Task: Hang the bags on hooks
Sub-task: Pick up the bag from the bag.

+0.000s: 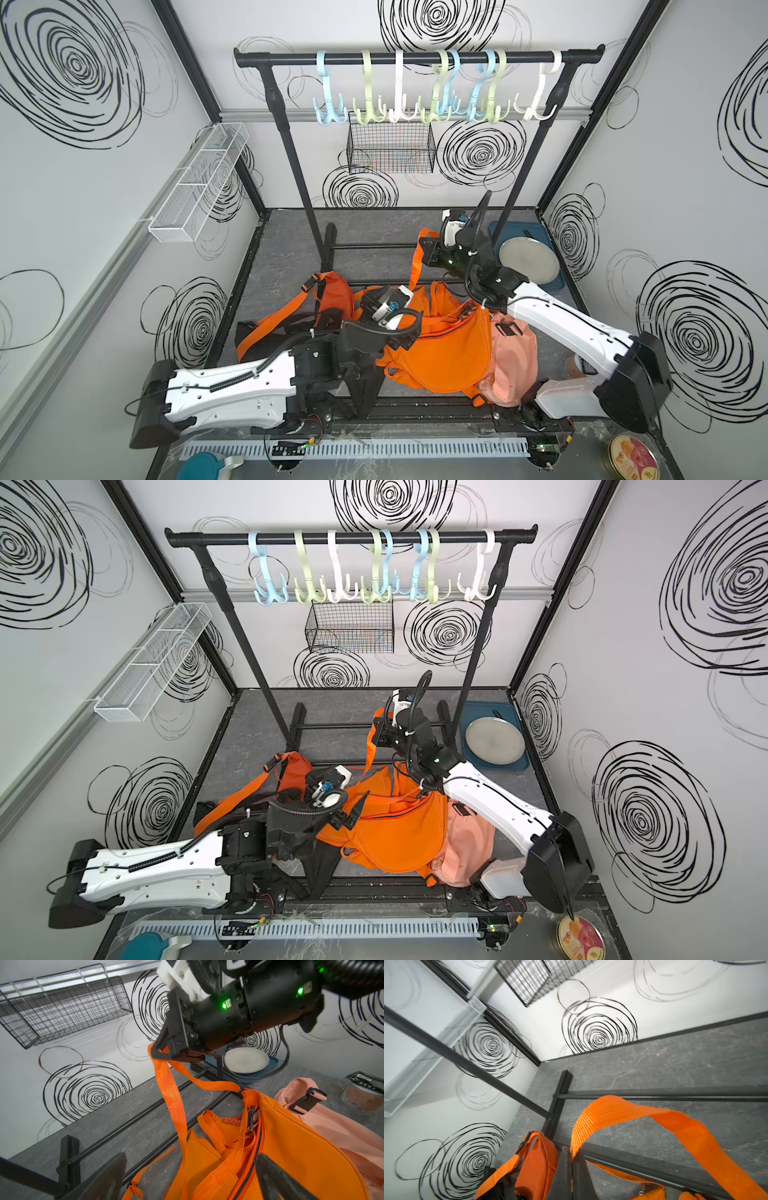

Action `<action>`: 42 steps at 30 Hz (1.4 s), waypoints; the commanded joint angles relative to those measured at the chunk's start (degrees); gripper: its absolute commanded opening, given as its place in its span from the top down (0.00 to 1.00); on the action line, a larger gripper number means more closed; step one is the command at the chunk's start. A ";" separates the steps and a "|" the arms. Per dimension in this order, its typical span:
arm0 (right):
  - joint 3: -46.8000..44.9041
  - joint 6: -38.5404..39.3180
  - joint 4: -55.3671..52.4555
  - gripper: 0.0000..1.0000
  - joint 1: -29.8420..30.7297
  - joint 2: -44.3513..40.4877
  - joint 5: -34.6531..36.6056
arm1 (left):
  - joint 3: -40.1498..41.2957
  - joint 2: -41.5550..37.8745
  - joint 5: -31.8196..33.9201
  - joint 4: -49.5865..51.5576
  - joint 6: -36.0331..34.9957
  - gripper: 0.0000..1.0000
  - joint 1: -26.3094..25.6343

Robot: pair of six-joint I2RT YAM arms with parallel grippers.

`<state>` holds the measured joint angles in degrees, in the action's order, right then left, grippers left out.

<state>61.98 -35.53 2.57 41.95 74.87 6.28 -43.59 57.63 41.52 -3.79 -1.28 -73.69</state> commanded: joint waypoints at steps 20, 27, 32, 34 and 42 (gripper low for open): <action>2.48 3.14 -12.72 1.00 6.51 -19.02 12.81 | -6.24 16.53 -2.97 -24.41 -5.14 0.01 -0.14; 4.16 3.88 -14.74 1.00 7.82 -21.64 12.80 | -8.30 20.42 4.88 -26.94 -9.06 0.01 2.10; 5.13 3.76 -16.57 1.00 8.55 -22.91 12.20 | -9.69 21.12 3.33 -27.76 -9.16 0.06 5.23; 5.35 3.65 -17.42 1.00 8.85 -23.57 12.17 | -10.41 21.69 2.93 -28.26 -9.90 0.12 5.85; 6.26 3.10 -20.66 1.00 9.17 -26.23 11.86 | -12.81 22.86 -2.07 -28.97 -11.64 0.48 7.50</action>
<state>65.82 -32.29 -16.34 50.63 50.06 17.69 -54.24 79.99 41.39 -29.28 -11.38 -66.94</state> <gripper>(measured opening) 0.038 0.537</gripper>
